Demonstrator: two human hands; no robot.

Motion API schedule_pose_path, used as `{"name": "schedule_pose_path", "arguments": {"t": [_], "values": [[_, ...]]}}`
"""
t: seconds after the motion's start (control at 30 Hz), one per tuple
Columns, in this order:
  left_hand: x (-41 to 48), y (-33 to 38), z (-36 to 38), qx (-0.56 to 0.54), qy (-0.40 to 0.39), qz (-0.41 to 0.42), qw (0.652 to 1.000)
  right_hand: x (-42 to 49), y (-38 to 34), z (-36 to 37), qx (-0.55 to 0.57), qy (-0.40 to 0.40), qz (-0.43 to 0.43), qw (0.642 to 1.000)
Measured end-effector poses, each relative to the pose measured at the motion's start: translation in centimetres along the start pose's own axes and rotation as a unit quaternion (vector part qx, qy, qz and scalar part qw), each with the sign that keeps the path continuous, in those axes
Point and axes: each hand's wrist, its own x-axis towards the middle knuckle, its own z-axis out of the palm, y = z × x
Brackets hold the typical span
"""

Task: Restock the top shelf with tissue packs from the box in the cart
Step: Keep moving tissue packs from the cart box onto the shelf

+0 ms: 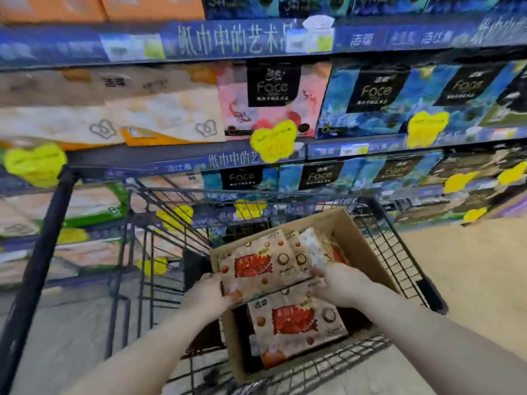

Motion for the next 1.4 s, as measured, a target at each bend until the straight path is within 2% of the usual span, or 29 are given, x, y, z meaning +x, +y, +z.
{"name": "schedule_pose_path", "arguments": {"t": [0.13,0.27,0.4,0.47,0.57,0.67,0.87,0.97,1.13,1.27,1.33,1.4], "values": [[3.0,0.6,-0.5,-0.011,-0.023,-0.037,0.999,4.2,-0.5,-0.8,0.024,-0.027,-0.007,0.999],[4.8,1.3,0.2,-0.09,-0.063,-0.049,0.993,7.6,-0.5,-0.4,0.047,-0.063,-0.003,0.997],[7.0,0.0,3.2,-0.158,-0.066,-0.078,0.982,11.4,-0.5,0.2,0.117,-0.038,-0.026,0.992],[8.5,-1.2,5.7,-0.187,-0.058,-0.108,0.975,13.5,-0.7,0.6,0.152,-0.026,-0.038,0.987],[9.9,-2.3,8.3,-0.225,-0.035,-0.136,0.964,16.7,-0.8,1.8,0.198,-0.034,-0.006,0.98],[9.4,-0.3,6.9,-0.253,0.001,-0.174,0.952,18.9,-0.6,3.7,0.263,-0.024,0.028,0.964],[10.3,1.2,7.2,-0.227,-0.016,-0.221,0.948,21.0,-0.1,5.7,0.296,-0.002,0.075,0.952],[10.9,1.1,7.2,-0.248,-0.008,-0.241,0.938,21.1,0.0,5.7,0.278,-0.017,0.072,0.958],[11.0,1.4,7.1,-0.239,-0.019,-0.262,0.935,19.9,2.0,6.0,0.277,0.003,0.072,0.958],[11.1,2.2,7.3,-0.209,-0.026,-0.26,0.942,19.1,3.5,5.8,0.343,0.018,0.081,0.936],[11.4,2.5,7.6,-0.24,-0.016,-0.269,0.933,18.8,3.9,5.7,0.369,0.024,0.078,0.926],[11.8,2.7,7.9,-0.331,-0.004,-0.285,0.9,18.4,4.1,5.6,0.372,0.033,0.082,0.924]]}}
